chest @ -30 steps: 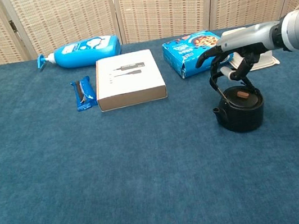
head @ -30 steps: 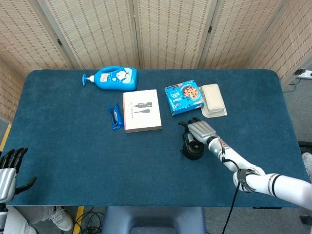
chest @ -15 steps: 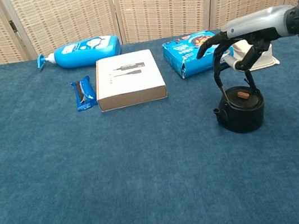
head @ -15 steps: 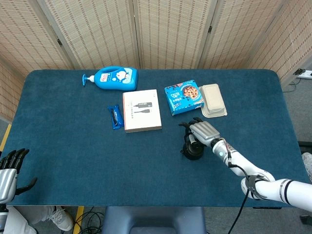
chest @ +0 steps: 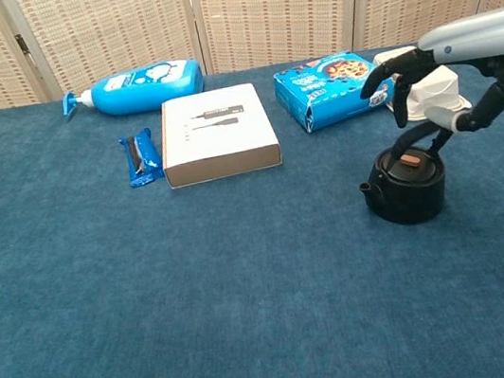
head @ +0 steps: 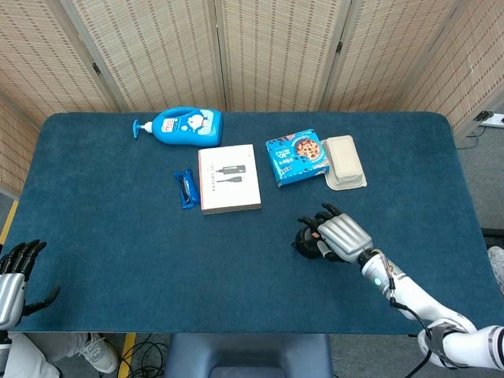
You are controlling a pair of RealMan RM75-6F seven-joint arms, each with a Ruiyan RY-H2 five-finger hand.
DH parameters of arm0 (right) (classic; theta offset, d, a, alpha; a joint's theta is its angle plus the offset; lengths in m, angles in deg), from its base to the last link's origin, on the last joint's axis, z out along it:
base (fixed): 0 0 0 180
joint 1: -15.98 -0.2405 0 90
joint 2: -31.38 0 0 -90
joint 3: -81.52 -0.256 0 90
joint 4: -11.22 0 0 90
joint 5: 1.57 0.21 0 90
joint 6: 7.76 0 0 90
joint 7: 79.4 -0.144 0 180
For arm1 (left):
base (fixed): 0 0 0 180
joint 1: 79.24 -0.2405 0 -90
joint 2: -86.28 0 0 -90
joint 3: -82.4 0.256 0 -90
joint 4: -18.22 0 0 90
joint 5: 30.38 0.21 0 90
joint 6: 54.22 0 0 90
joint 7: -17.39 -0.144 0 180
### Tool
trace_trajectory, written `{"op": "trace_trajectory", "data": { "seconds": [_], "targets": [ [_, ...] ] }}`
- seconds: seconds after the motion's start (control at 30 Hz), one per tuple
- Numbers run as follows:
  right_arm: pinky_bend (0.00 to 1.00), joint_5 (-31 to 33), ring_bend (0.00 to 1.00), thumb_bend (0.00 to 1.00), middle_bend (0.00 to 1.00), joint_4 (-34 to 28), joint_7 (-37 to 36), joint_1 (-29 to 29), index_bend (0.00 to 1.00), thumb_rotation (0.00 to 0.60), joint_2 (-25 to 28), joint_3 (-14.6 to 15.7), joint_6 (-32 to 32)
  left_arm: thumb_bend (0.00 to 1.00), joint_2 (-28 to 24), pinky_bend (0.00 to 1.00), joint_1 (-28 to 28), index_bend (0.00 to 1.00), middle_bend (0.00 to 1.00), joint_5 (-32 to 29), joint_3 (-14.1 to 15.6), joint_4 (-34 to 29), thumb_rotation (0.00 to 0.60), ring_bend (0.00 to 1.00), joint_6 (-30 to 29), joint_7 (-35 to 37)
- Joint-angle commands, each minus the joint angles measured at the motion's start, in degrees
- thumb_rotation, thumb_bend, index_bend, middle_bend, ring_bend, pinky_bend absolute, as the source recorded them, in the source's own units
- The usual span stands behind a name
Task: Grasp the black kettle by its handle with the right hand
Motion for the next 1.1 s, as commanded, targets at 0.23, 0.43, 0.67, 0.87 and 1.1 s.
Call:
{"op": "trace_trajectory", "data": {
  "seconds": [0.23, 0.43, 0.67, 0.87, 1.1],
  "targets": [
    [0.0, -6.9, 0.18, 0.23, 0.13, -2.0, 1.7, 6.9, 0.08, 0.6, -0.9, 3.6, -8.6, 0.26, 0.1, 0.17, -0.4, 0.16, 0.12, 0.5, 0.3, 0.0, 0.6, 0.1, -0.6, 0.1],
    [0.0, -7.8, 0.18, 0.2, 0.19, -2.9, 3.3, 9.3, 0.08, 0.6, -1.0, 5.0, -10.0, 0.26, -0.2, 0.17, -0.6, 0.16, 0.12, 0.9, 0.3, -0.2, 0.6, 0.1, -1.0, 0.4],
    [0.0, -7.1, 0.18, 0.2, 0.23, 0.7, 1.9, 10.1, 0.15, 0.6, -3.4, 5.0, -8.5, 0.26, 0.0, 0.17, -0.7, 0.16, 0.12, 1.3, 0.6, -0.3, 0.6, 0.1, -1.1, 0.3],
    [0.0, -7.2, 0.18, 0.19, 0.27, 3.7, 1.9, 10.4, 0.22, 0.6, -5.8, 4.3, -8.2, 0.26, -0.1, 0.17, -0.9, 0.17, 0.13, 1.0, 0.5, -0.3, 0.6, 0.1, -1.3, -0.1],
    [0.0, -8.5, 0.23, 0.19, 0.32, 4.5, 1.3, 10.5, 0.28, 0.6, -6.7, 4.0, -7.8, 0.26, 0.0, 0.17, -1.0, 0.17, 0.12, 0.9, 0.5, -0.1, 0.6, 0.1, -1.2, 0.1]
  ]
}}
